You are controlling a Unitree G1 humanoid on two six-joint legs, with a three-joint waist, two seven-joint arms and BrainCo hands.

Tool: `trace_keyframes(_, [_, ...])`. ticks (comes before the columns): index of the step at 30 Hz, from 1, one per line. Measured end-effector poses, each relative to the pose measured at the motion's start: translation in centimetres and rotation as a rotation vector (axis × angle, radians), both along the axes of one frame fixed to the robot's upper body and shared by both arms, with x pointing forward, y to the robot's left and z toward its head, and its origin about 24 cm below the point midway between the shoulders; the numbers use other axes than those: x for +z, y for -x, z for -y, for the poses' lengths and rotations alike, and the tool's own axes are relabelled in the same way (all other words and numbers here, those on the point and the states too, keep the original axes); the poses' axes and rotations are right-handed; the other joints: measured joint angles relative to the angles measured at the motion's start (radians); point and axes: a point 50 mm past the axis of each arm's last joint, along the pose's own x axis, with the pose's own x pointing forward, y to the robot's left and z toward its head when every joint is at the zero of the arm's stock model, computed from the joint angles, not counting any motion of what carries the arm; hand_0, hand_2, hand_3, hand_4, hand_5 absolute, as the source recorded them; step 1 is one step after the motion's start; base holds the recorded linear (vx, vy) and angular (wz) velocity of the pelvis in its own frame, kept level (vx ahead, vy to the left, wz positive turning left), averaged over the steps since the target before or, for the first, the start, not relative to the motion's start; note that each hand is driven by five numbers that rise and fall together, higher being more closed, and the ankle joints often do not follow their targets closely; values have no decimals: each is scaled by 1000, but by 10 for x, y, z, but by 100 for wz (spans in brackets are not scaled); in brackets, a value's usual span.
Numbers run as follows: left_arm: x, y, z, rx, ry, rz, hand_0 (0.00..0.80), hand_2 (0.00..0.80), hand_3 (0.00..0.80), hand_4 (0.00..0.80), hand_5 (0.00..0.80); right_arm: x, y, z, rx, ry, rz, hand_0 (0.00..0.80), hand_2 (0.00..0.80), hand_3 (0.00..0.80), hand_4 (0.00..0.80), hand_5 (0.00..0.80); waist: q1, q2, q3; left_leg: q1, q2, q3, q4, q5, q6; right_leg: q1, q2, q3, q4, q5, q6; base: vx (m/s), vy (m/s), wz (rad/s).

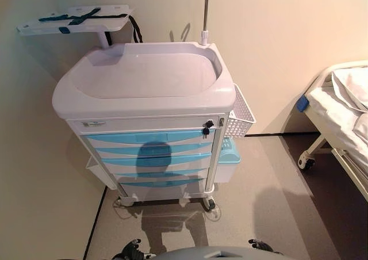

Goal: Open the drawer and pick up the medicine

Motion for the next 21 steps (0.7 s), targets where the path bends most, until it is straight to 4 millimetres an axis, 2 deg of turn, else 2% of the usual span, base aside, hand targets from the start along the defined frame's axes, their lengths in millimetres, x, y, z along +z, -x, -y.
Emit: trace_keyframes(21, [0, 0, 0, 2, -1, -4, 0, 0, 0, 0, 0, 0, 0, 0, 0, 0, 0, 0, 0, 0, 0, 0, 0, -4, 4, -3, 0, 0, 0, 0, 0, -2, 0, 0, 0, 0, 0, 0, 0, 0])
